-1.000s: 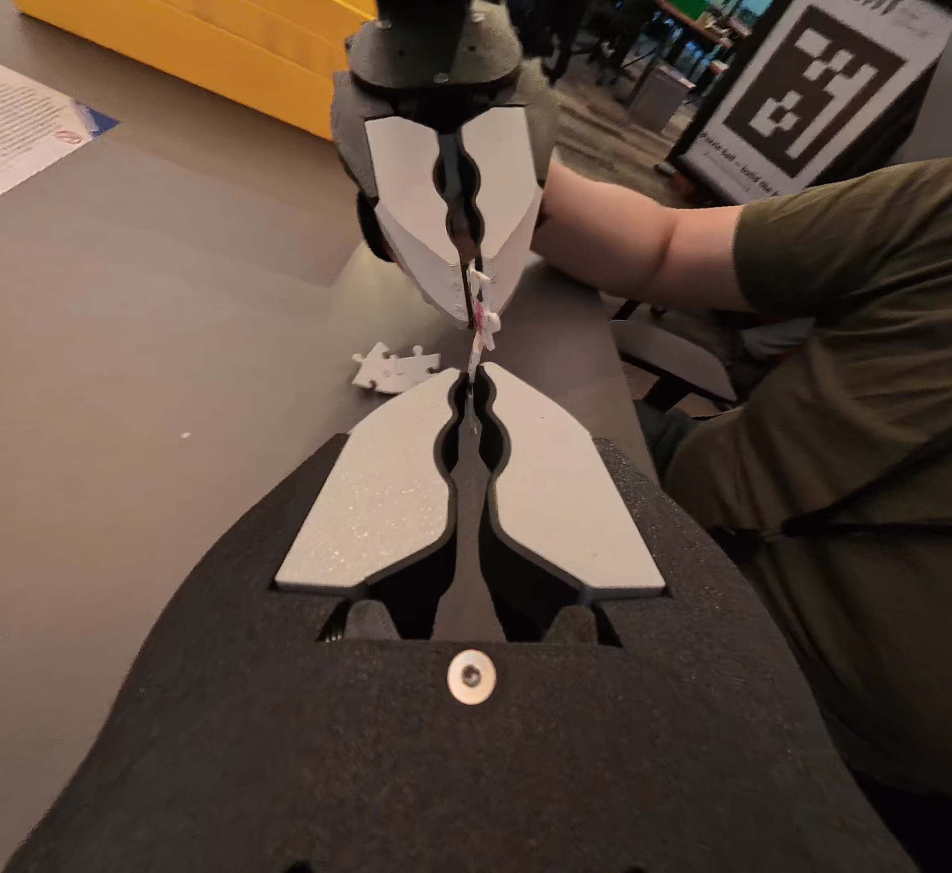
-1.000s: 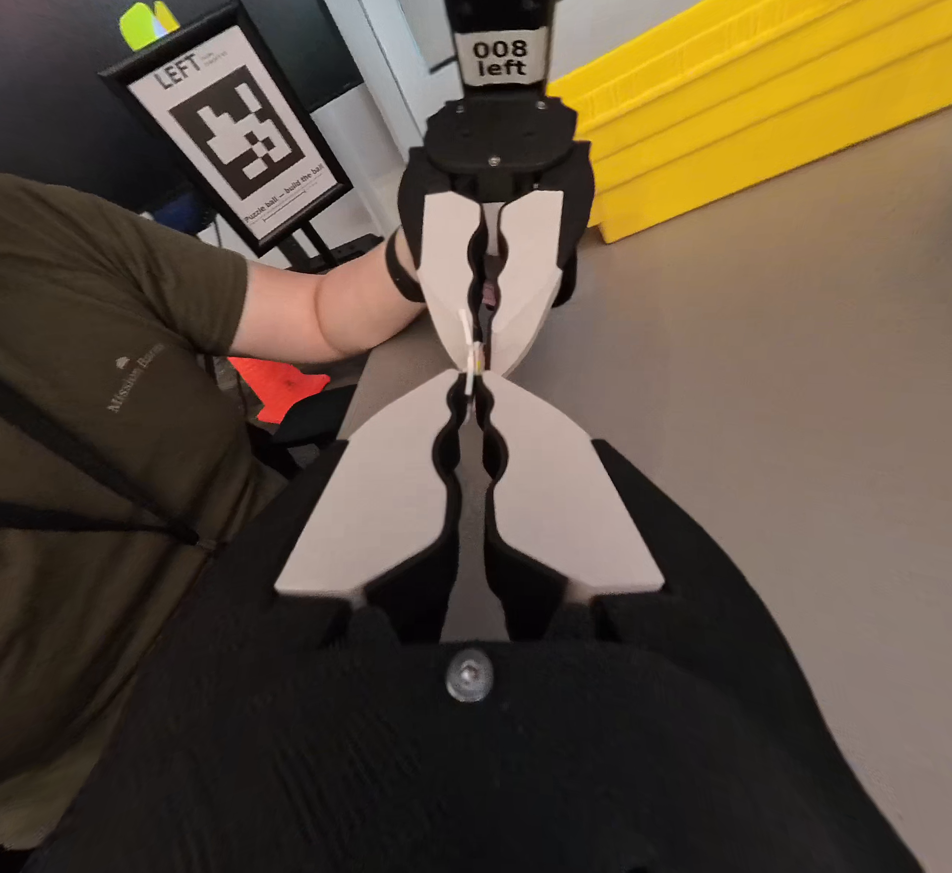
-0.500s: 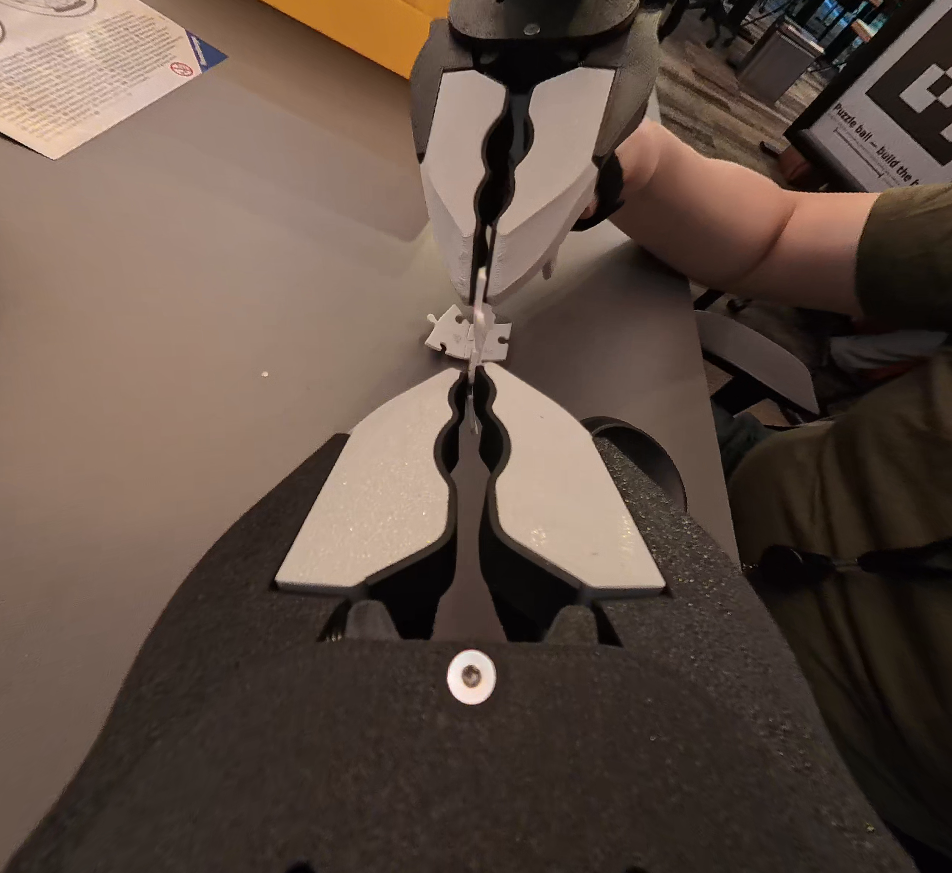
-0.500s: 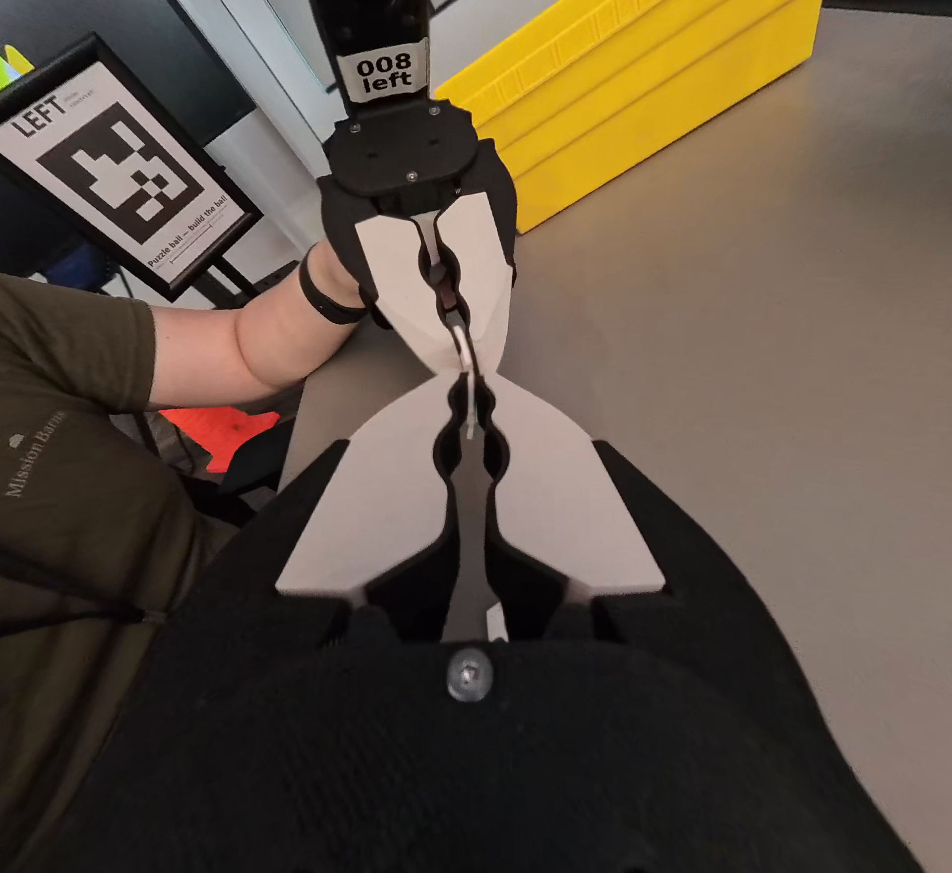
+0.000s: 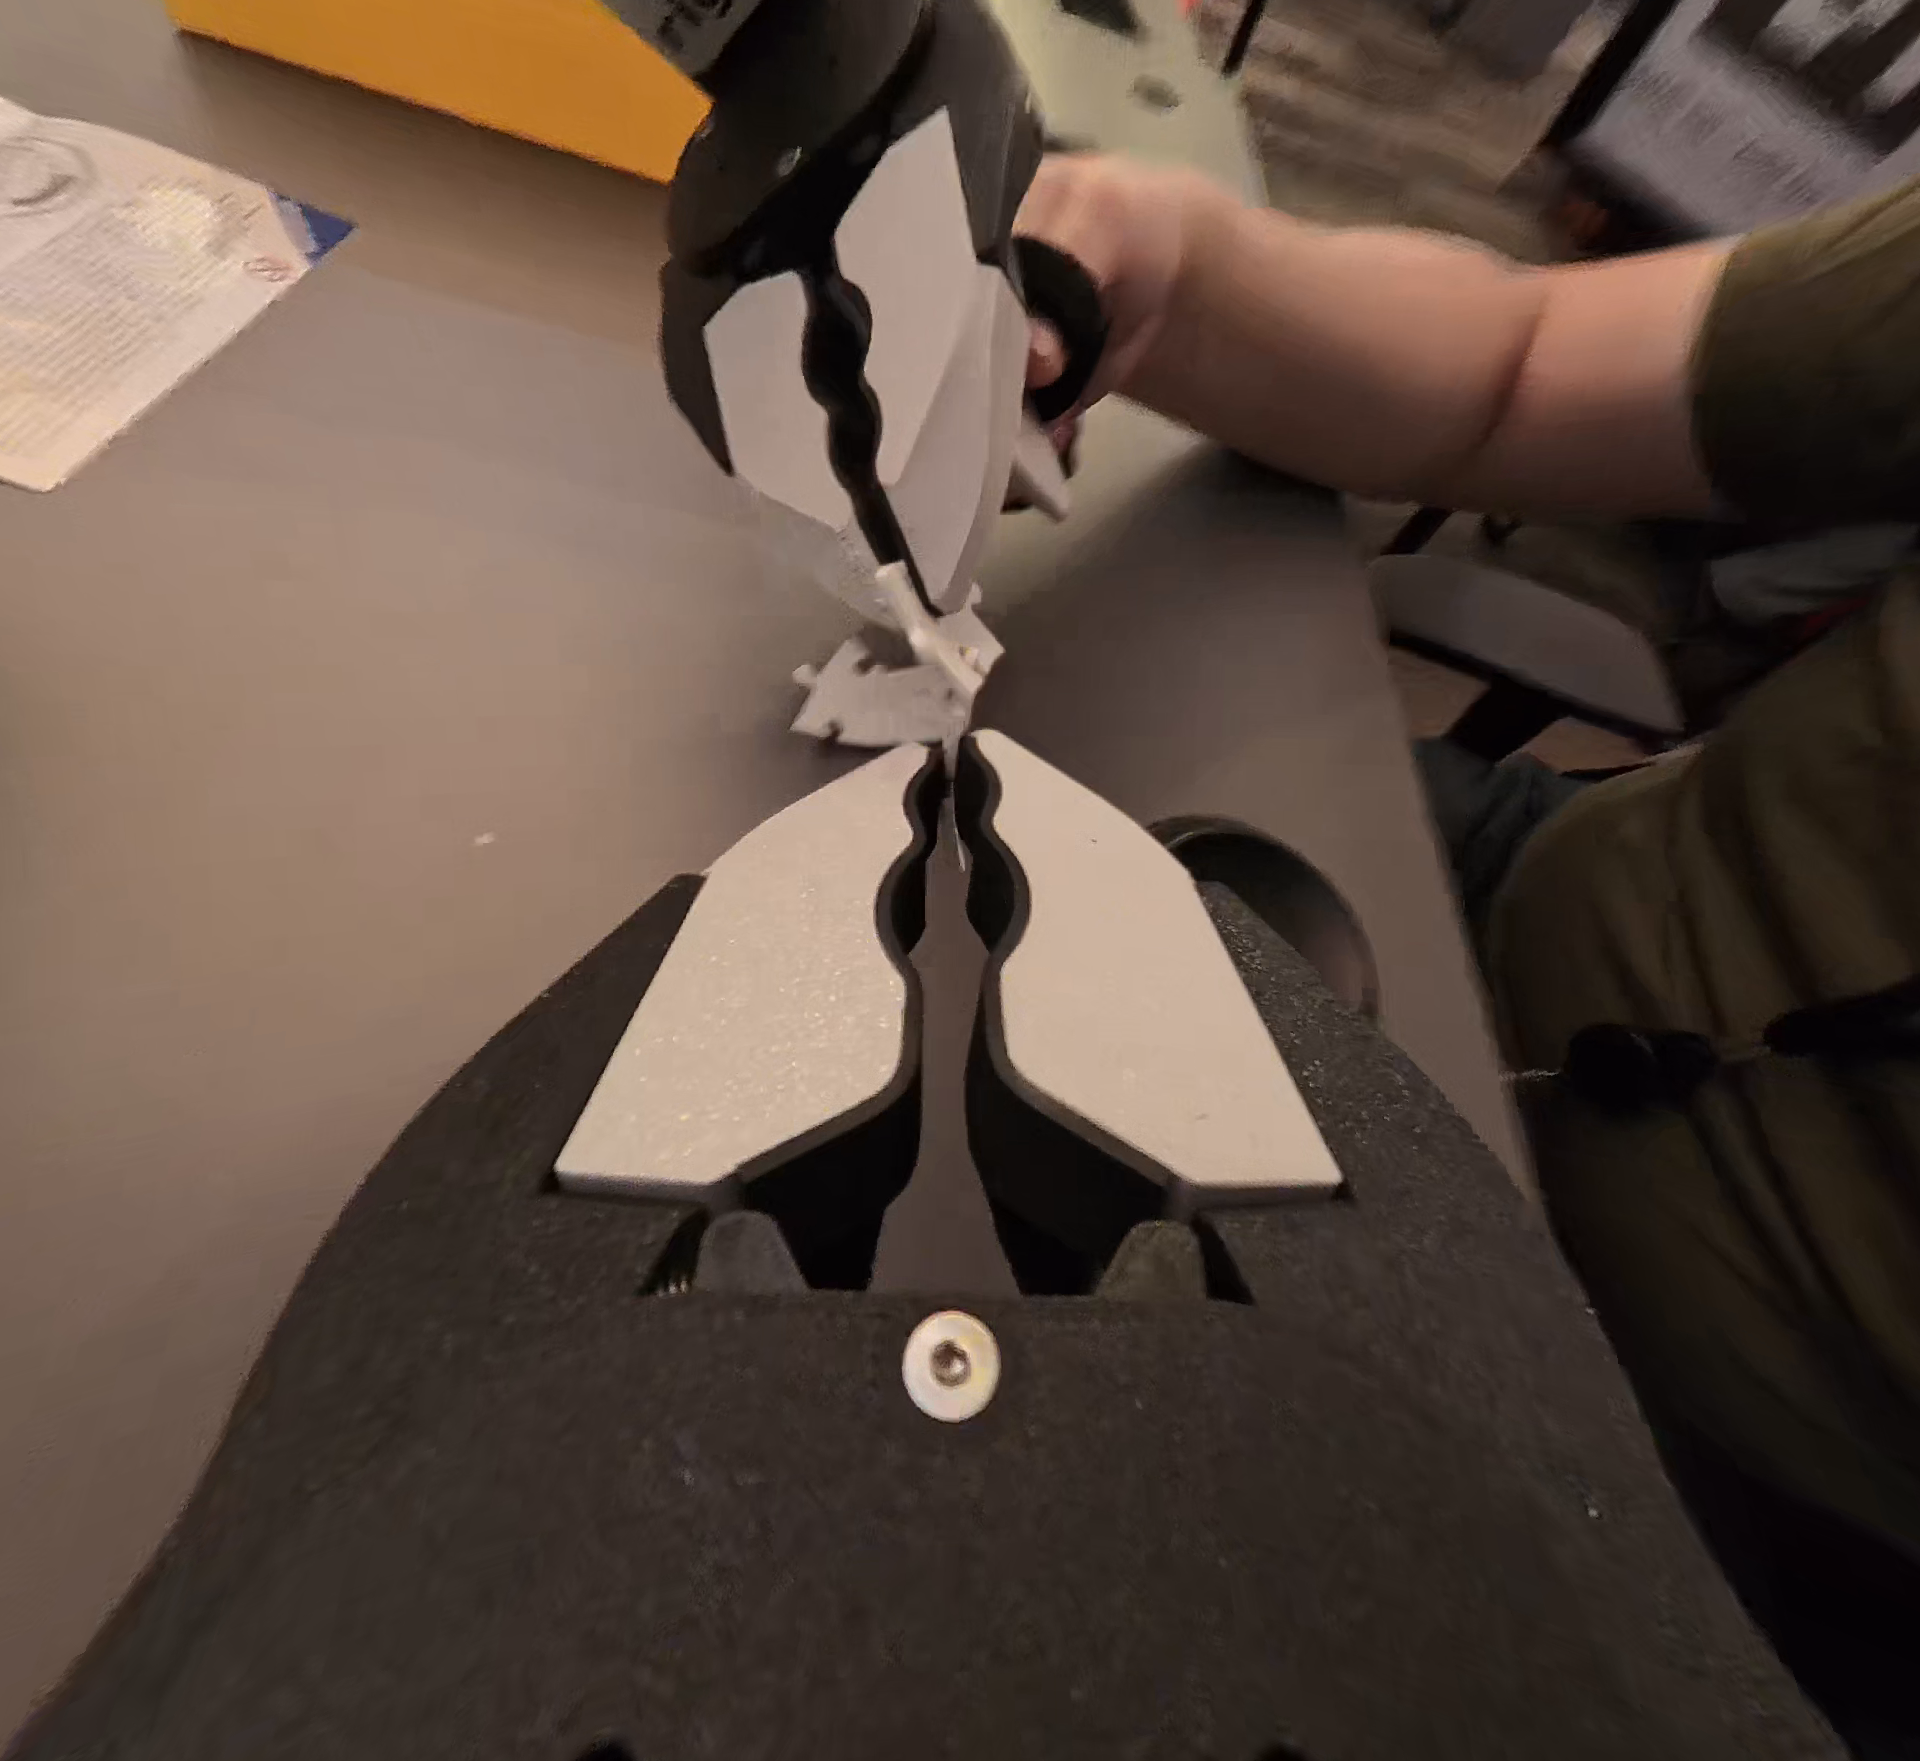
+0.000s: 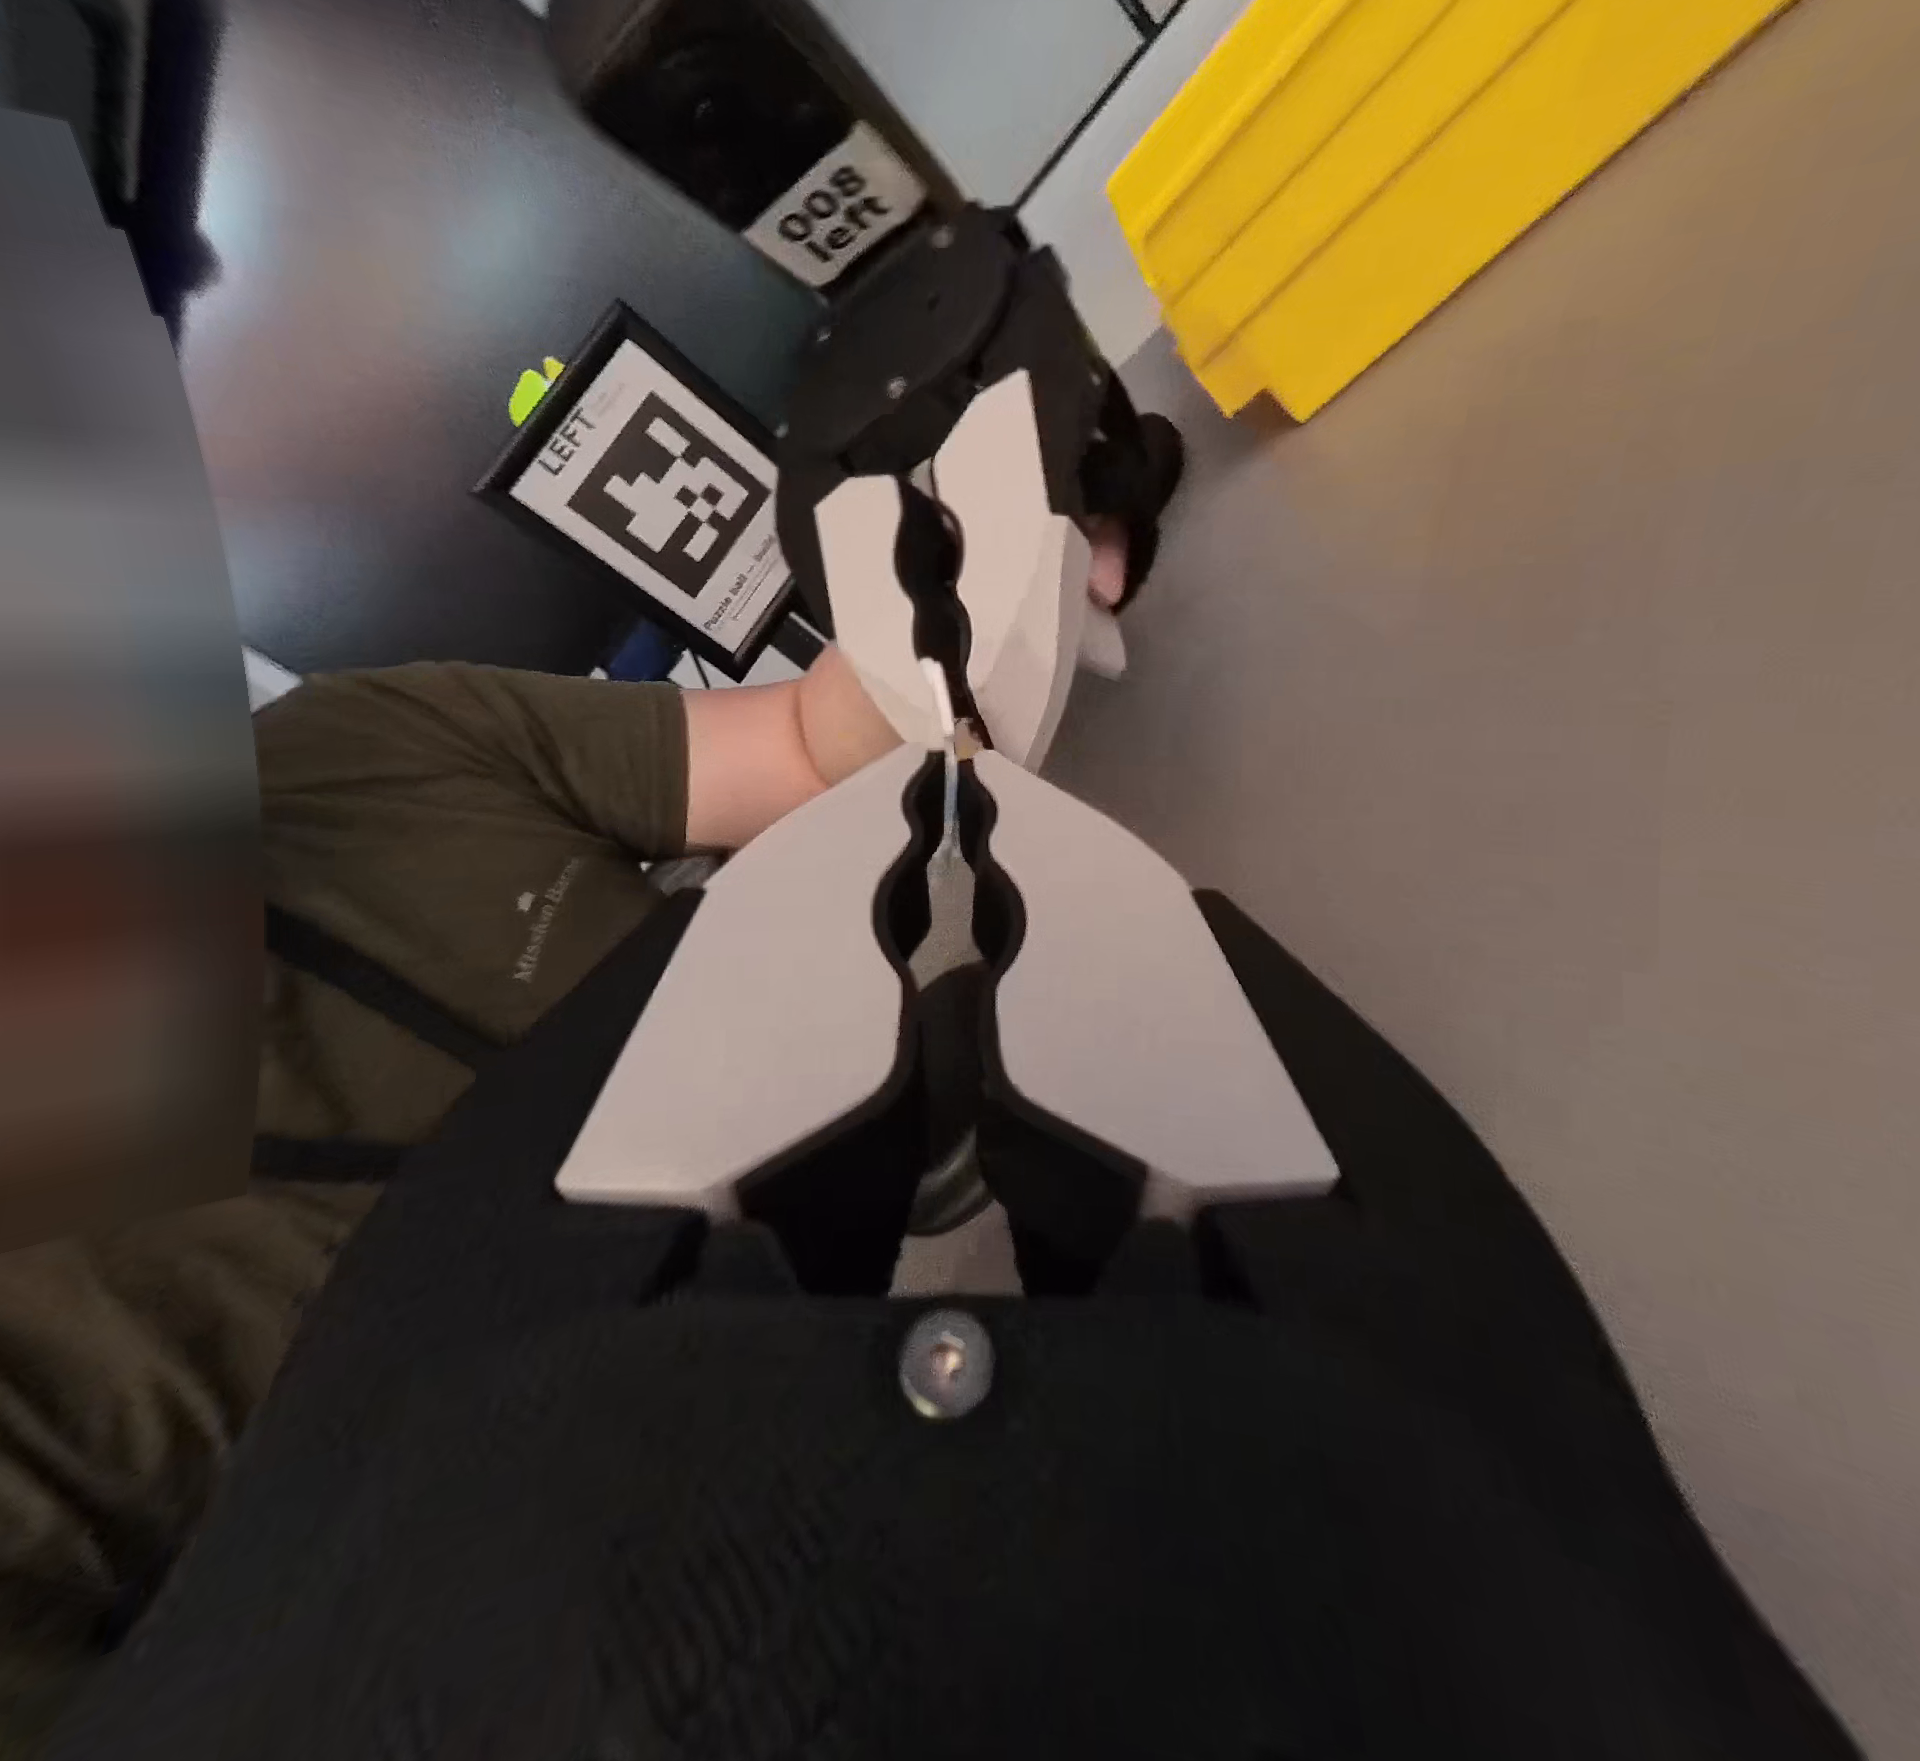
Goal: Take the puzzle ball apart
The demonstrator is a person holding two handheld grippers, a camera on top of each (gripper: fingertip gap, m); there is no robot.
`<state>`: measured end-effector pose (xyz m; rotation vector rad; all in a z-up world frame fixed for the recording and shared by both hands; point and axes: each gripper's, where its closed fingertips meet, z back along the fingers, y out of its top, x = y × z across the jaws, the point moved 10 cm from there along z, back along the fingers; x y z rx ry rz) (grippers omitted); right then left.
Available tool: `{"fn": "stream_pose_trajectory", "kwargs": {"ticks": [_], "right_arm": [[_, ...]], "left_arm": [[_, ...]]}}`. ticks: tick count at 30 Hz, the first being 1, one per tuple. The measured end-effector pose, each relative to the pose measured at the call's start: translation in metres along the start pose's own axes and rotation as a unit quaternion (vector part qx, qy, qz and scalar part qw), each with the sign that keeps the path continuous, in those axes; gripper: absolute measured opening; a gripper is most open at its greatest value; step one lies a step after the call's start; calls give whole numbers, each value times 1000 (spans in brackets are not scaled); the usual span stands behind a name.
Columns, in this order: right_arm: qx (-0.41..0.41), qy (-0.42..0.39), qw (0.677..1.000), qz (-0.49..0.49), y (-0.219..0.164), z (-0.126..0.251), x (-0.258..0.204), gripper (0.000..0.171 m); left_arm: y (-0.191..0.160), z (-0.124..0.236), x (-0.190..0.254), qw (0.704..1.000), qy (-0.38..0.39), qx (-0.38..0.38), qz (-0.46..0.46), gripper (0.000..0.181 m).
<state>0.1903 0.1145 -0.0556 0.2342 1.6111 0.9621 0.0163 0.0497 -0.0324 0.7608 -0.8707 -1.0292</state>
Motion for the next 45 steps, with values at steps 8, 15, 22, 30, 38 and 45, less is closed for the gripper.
{"fn": "stream_pose_trajectory", "kwargs": {"ticks": [8, 15, 22, 30, 38, 45], "right_arm": [[-10, -208, 960, 185, 8, -6, -22, 2], [-13, -211, 927, 309, 7, -14, -41, 3], [-9, -115, 950, 290, 7, -9, -43, 4], [-24, -106, 964, 243, 5, -8, -28, 5], [-29, -52, 947, 314, 3, -6, -42, 7], [-32, -105, 957, 270, 7, -4, -37, 4]], "left_arm": [[-8, 1, -20, 988, -7, 38, 148, 2], [-12, 5, -24, 968, -107, 67, 218, 3], [-7, 3, -12, 964, -173, 56, 192, 3], [-7, 5, -15, 975, -126, 45, 177, 2], [-5, 1, -7, 954, -216, 54, 200, 3], [-2, 4, -7, 977, -133, 47, 159, 2]]}}
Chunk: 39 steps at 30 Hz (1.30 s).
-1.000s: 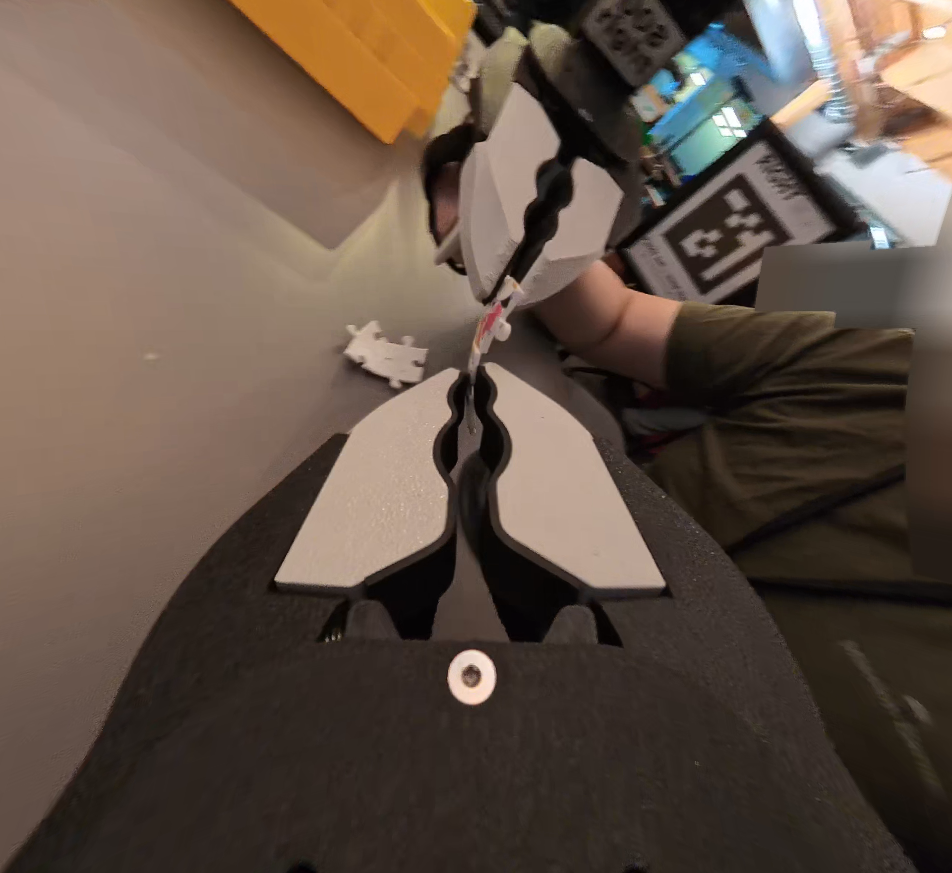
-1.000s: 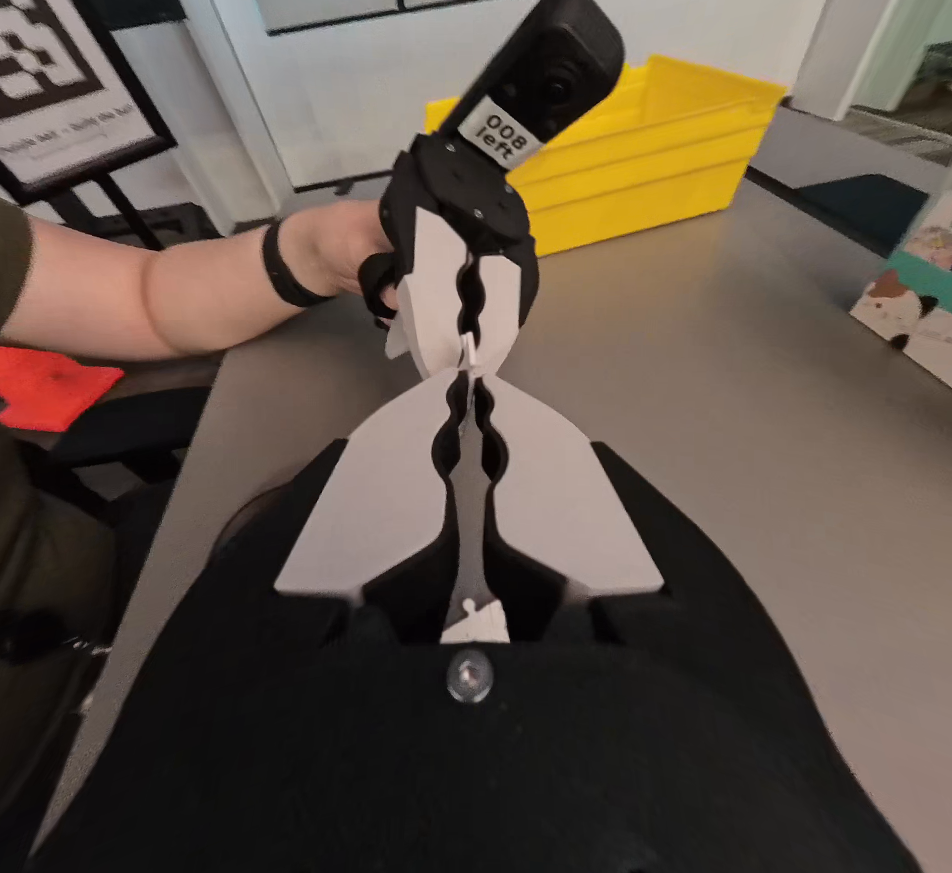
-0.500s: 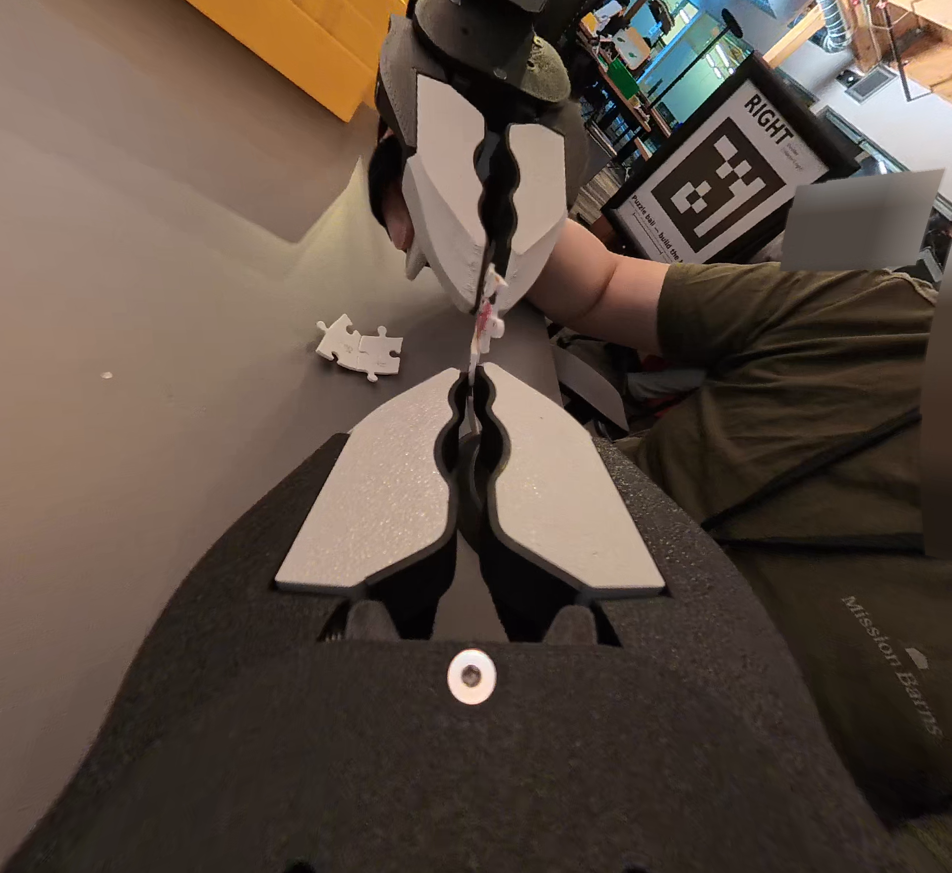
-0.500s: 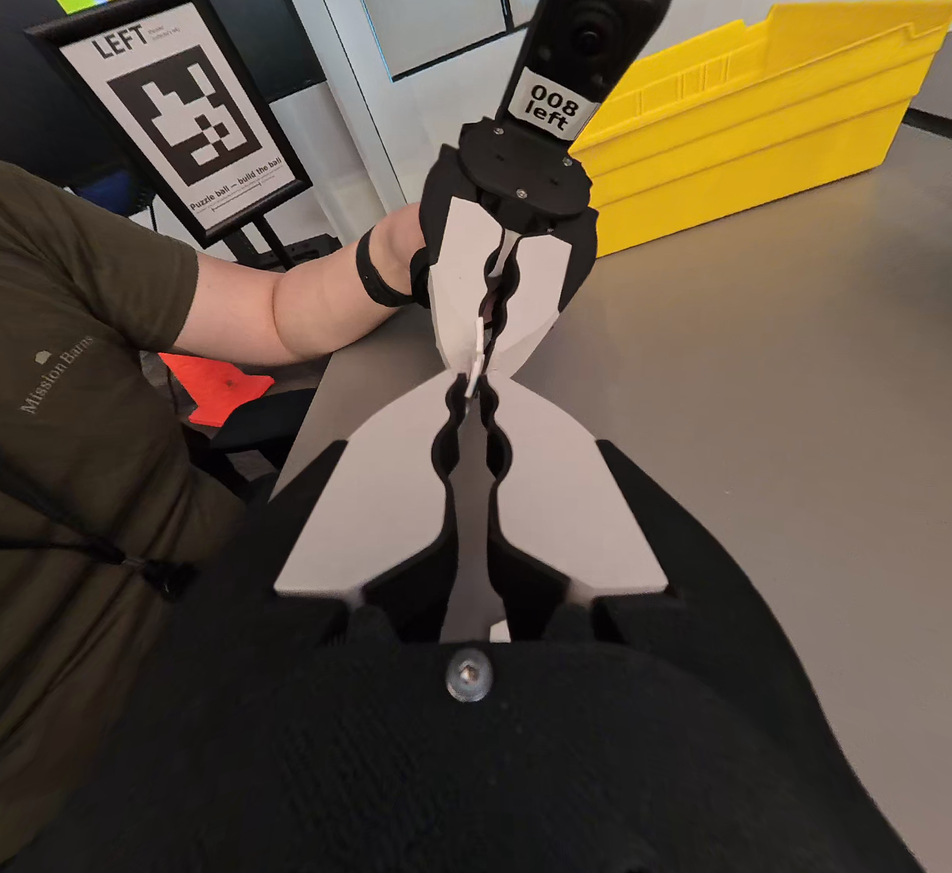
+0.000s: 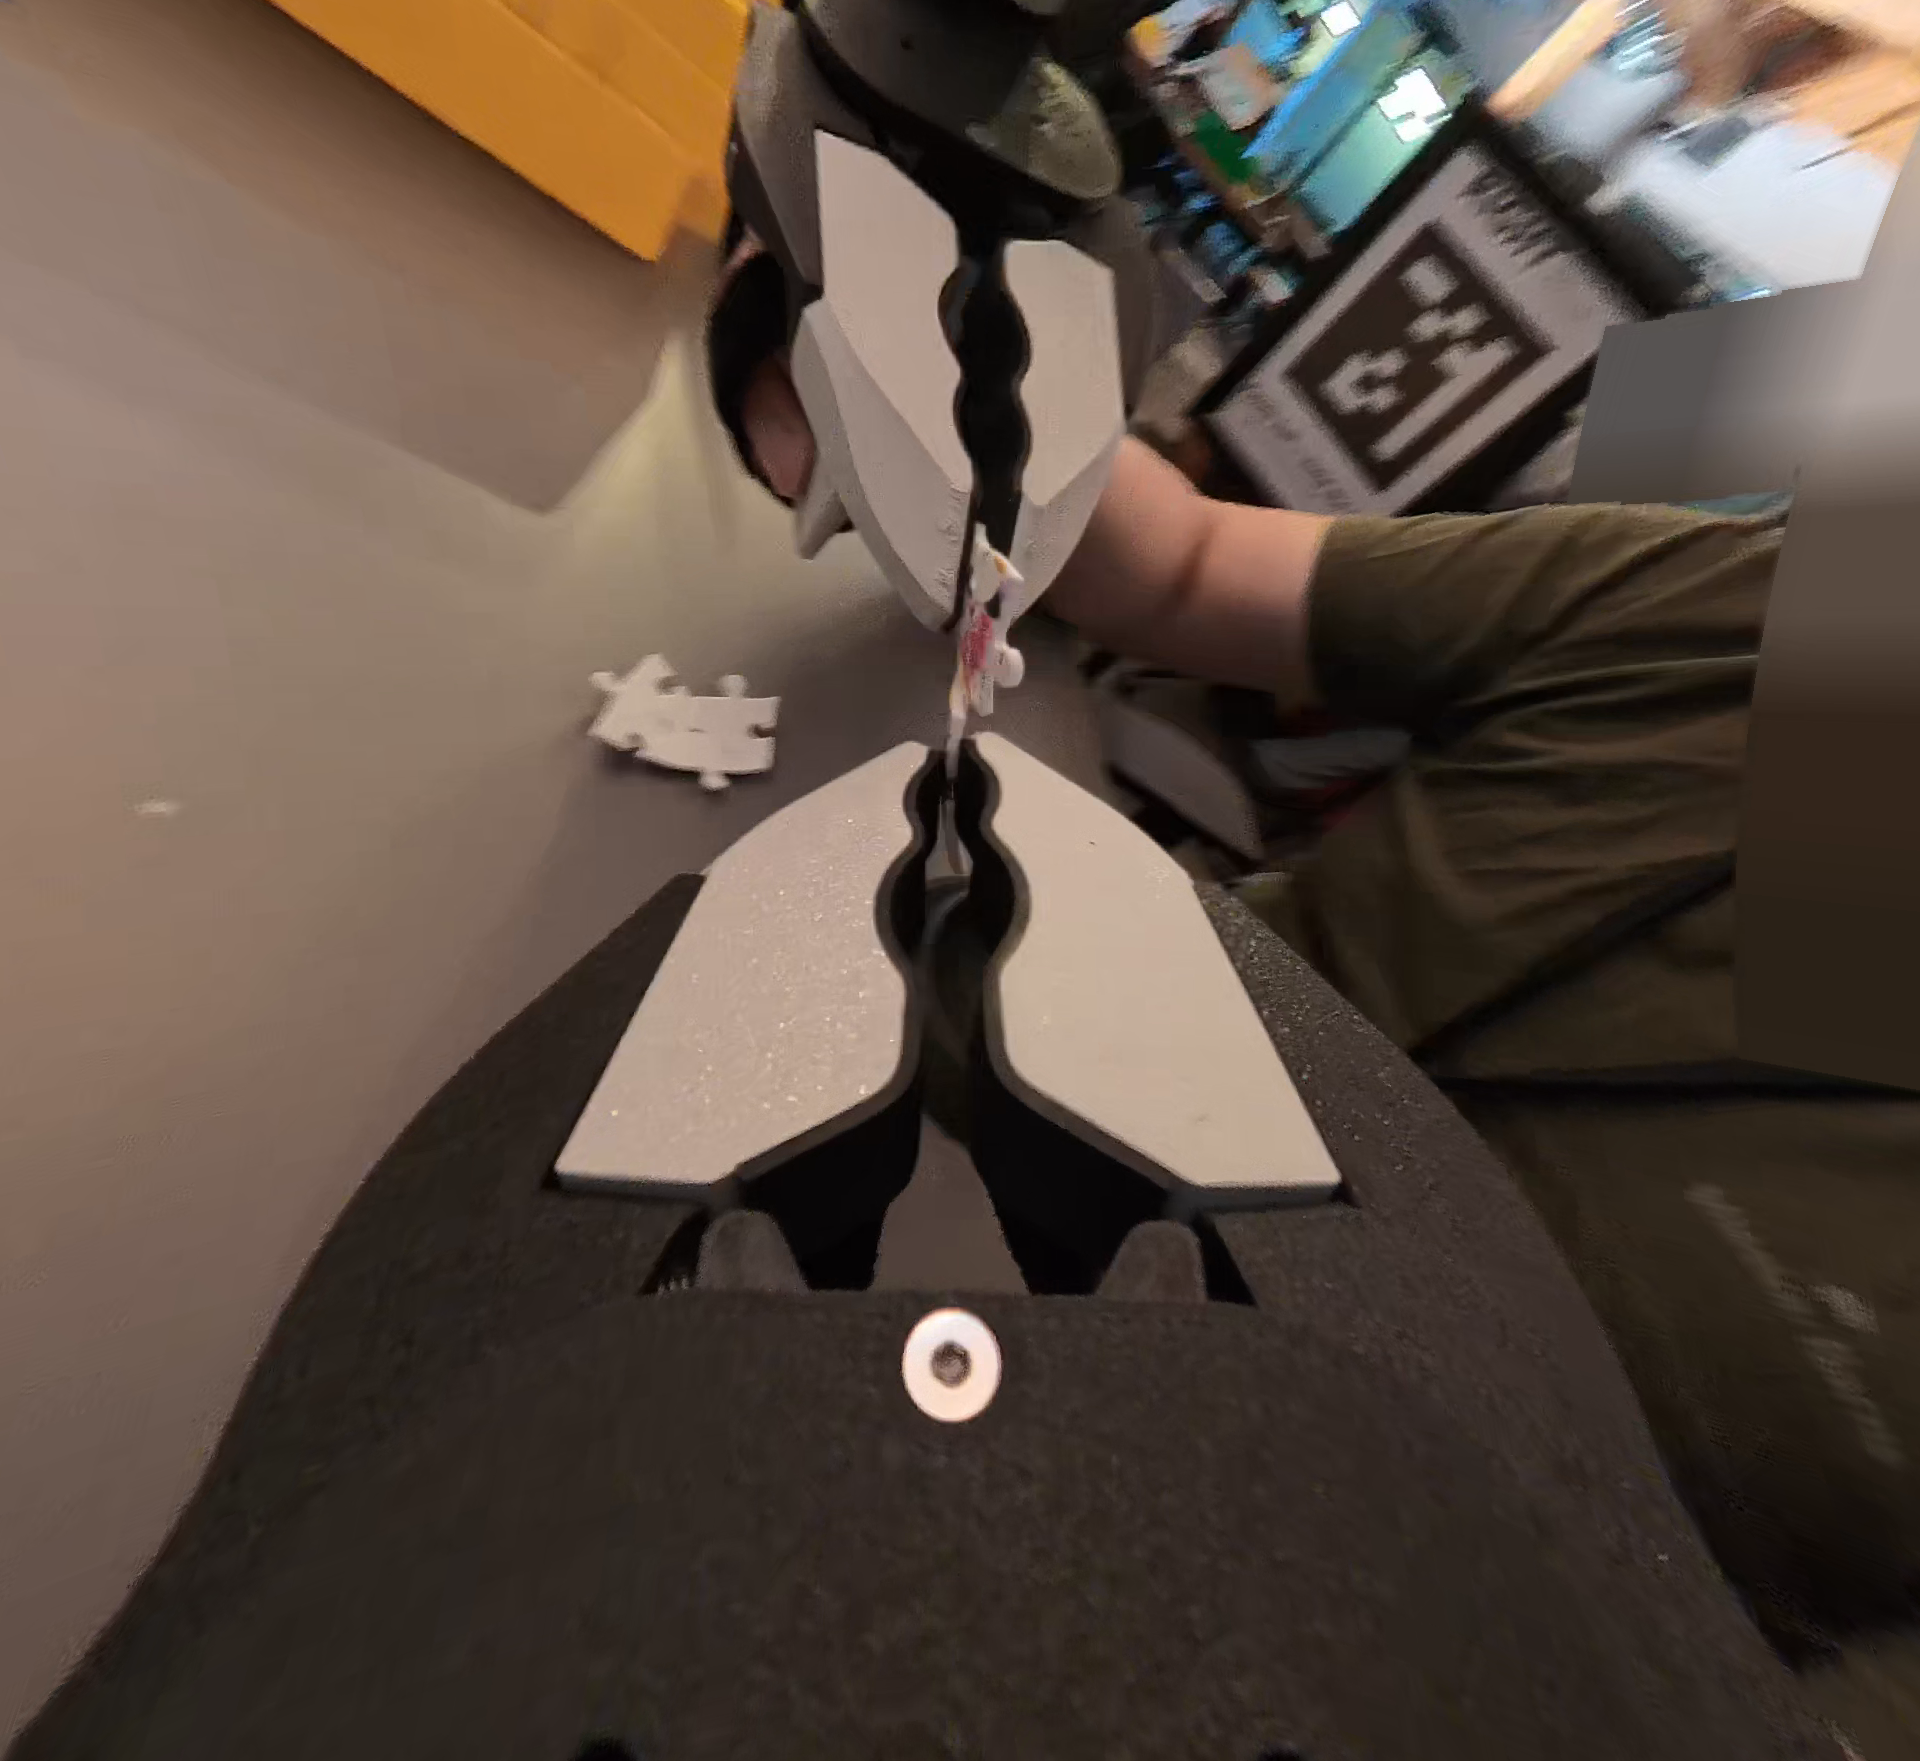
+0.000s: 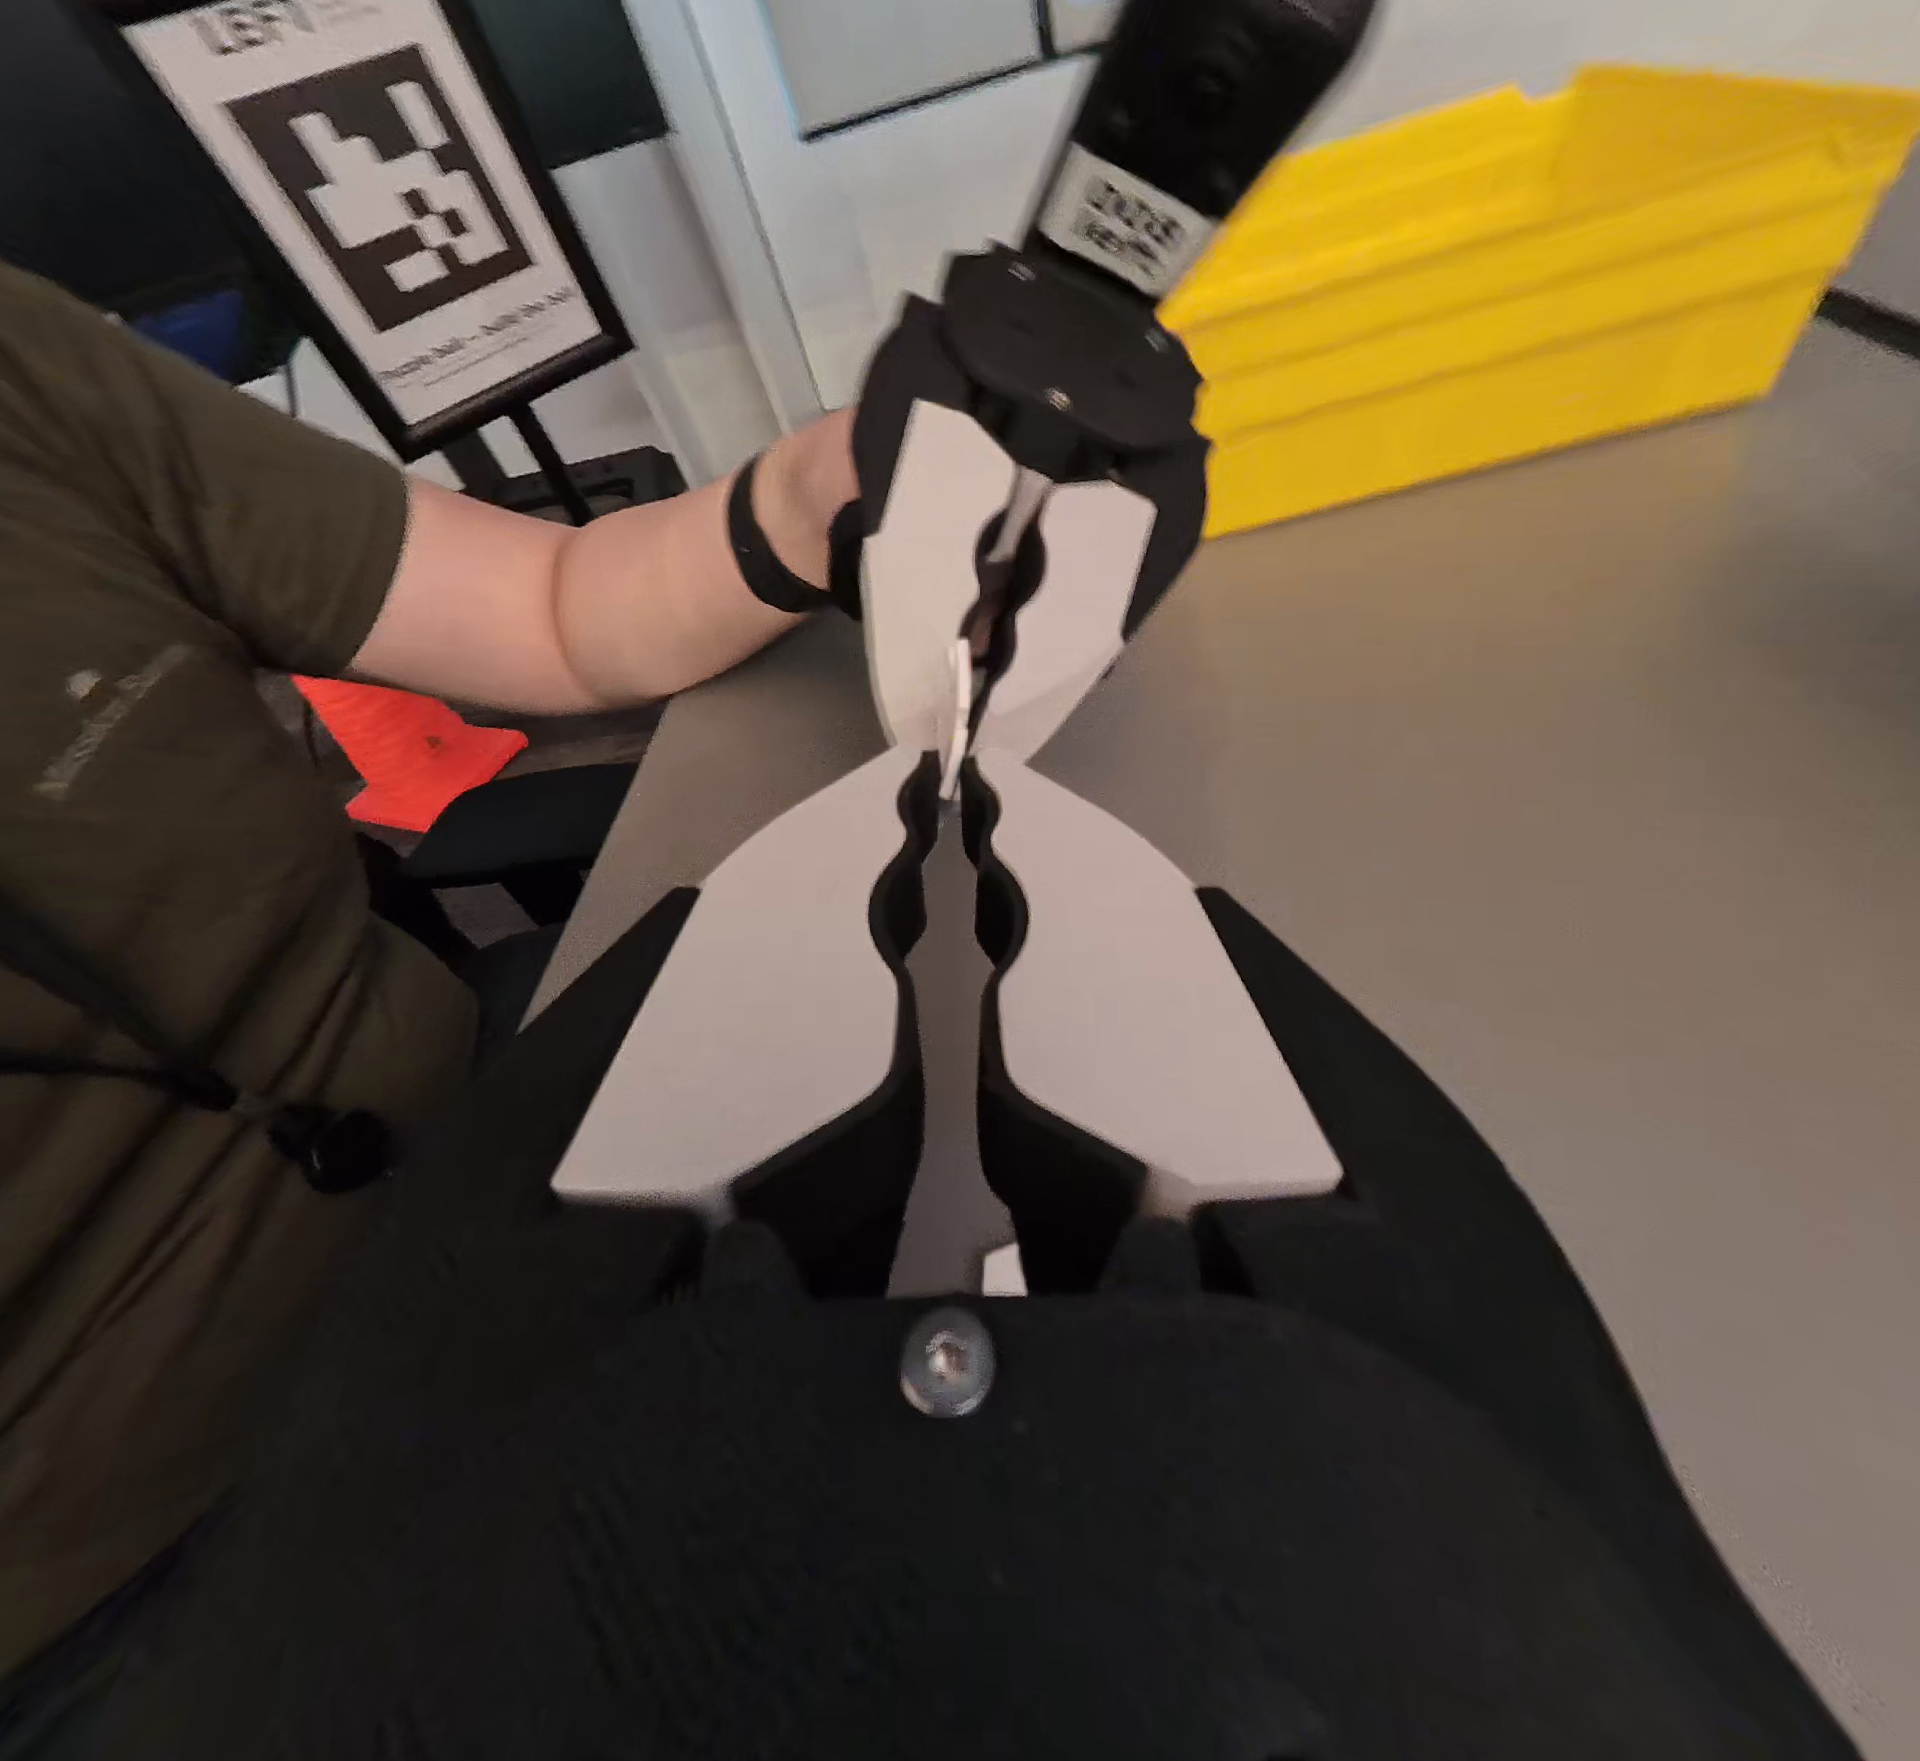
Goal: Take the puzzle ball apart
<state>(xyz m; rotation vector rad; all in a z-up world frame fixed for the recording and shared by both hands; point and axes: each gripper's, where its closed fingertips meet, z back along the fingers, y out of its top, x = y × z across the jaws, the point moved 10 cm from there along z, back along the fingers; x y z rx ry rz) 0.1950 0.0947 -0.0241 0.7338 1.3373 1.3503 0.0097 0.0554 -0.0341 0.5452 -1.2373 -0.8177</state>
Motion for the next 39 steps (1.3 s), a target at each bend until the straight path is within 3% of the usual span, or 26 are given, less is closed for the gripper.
{"fn": "stream_pose_trajectory", "kwargs": {"ticks": [3, 8, 11, 14, 17, 24, 26, 28, 32, 39], "right_arm": [[-8, -25, 998, -57, -2, 1, 9, 3], [-1, -51, 996, -73, -3, 3, 12, 2], [53, -53, 992, -99, 2, 7, 14, 2], [94, -55, 988, -108, 2, 10, 15, 2], [132, -53, 982, -125, 2, 13, 17, 2], [142, -58, 981, -119, -1, 9, 19, 3], [126, -53, 985, -105, -3, 8, 19, 3], [92, -70, 989, -93, -4, 7, 20, 23], [41, -85, 993, -70, -8, 2, 21, 21], [-12, -96, 993, -73, -16, -2, 25, 5]], "left_arm": [[2, 2, -1, 997, 73, 5, -32, 2], [2, 1, -5, 994, 101, 20, -41, 3], [3, 3, -7, 991, 120, 38, -40, 25], [5, 5, -8, 991, 107, 69, -35, 23], [7, 8, -6, 990, 76, 114, -43, 9], [6, 9, -11, 985, 61, 163, -17, 2], [5, 9, -12, 987, 60, 148, -8, 2], [4, 10, -13, 990, 88, 114, -8, 2], [0, 5, -14, 988, 150, 33, -20, 2], [-4, 1, -18, 987, 162, 0, -11, 2]]}}
